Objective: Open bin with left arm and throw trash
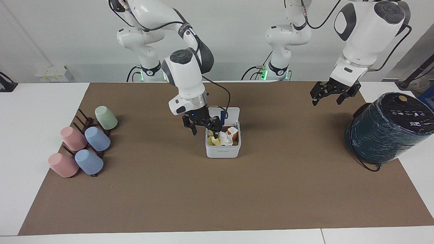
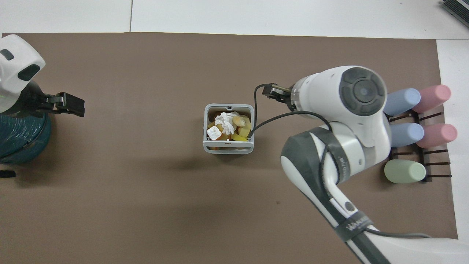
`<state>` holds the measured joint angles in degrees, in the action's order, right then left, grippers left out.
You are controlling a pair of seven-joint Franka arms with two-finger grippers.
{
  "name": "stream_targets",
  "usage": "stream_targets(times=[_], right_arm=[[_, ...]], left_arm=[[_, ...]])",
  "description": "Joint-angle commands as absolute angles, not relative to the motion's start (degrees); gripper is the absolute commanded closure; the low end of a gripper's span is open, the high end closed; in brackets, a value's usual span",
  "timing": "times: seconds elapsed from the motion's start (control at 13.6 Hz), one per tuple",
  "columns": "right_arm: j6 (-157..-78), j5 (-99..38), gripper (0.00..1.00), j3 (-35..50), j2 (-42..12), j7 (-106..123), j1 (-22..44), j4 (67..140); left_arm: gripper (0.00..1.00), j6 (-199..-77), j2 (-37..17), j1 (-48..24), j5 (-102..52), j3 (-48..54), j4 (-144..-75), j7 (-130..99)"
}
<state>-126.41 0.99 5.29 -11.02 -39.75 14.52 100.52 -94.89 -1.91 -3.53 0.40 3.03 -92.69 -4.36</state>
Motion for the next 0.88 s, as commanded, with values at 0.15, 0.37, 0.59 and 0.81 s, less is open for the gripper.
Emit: stream_targets(times=[0.15,0.37,0.59,0.81], right_arm=[[-116.0,1.7,0.00,5.8,-2.4,-28.1,5.9,102.1],[-109.6,1.7,0.00,5.7,0.6,-21.4,2.4,101.0],[-103.0,1.7,0.00,5.6,2.1,-19.3,1.1,99.1],[-98.4,1.5,0.00,5.6,1.6,-19.2,1.1,96.3]], left_arm=[[0.00,-95.5,0.1,-3.6,-0.1,2.7,-95.1,-4.0],[0.00,-95.5,0.1,-3.6,-0.1,2.8,-95.1,-4.0],[0.00,-95.5,0.1,-3.6,-0.1,2.7,-95.1,-4.0],[0.00,-95.5,0.2,-3.6,-0.1,2.7,-95.1,-4.0]])
